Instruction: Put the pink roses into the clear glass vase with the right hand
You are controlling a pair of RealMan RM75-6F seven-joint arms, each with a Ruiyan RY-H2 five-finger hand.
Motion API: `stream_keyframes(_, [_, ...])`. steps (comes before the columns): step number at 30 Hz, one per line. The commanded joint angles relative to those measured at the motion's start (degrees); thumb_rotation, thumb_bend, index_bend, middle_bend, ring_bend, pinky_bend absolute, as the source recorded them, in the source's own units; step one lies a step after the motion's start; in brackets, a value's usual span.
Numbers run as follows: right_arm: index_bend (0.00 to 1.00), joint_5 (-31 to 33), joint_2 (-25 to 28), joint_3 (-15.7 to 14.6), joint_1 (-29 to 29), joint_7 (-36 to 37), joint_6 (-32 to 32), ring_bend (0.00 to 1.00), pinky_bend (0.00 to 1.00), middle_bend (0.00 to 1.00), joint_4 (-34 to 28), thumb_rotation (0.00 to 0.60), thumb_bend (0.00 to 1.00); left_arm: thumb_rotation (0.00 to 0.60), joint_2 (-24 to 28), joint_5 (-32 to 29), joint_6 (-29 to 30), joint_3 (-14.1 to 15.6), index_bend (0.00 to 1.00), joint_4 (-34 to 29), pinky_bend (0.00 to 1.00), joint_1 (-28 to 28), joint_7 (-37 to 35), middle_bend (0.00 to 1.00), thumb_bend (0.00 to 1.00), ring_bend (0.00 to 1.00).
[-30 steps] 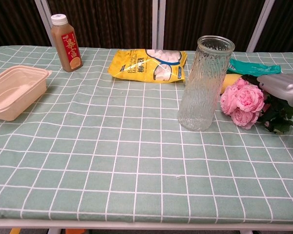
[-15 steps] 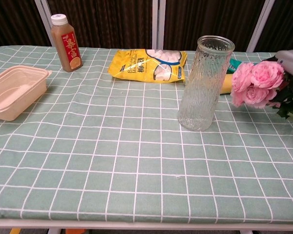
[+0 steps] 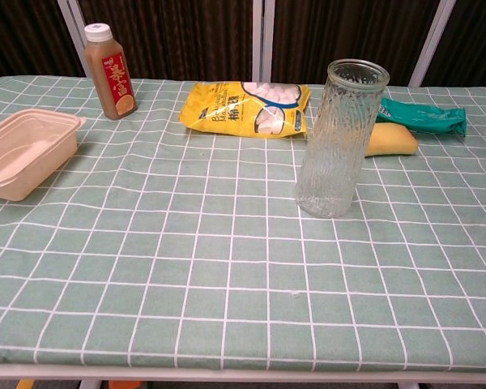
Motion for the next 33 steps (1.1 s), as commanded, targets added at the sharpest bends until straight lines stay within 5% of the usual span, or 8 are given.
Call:
stream_keyframes(1, [0.42,1.17,2.43,3.60,0.90,3.48,0.33,0.20,0.03,0.51,-3.97,0.600,0.25,0.600,0.05,0.00,0.13,-0.04,0.07,-0.09,0.11,0.05,0.01,0.00,0.09,0.00])
stream_keyframes(21, [0.42,-0.92,-9.77,8.15,5.21,28.63,3.56,0.20,0.09,0.51,-8.11,0.600,0.25,0.600,-1.11,0.17,0.37,-0.14,0.07,1.83,0.10,0.04,-0.24,0.00,0.09,0.00])
stream_keyframes(33, [0.42,5.14,-13.68,9.23,5.48,38.34,0.80,0.20,0.10,0.52,-8.24,0.600,0.25,0.600,-1.02,-0.39,0.39,-0.23,0.07,2.81,0.10,0.37,-1.44,0.00,0.09,0.00])
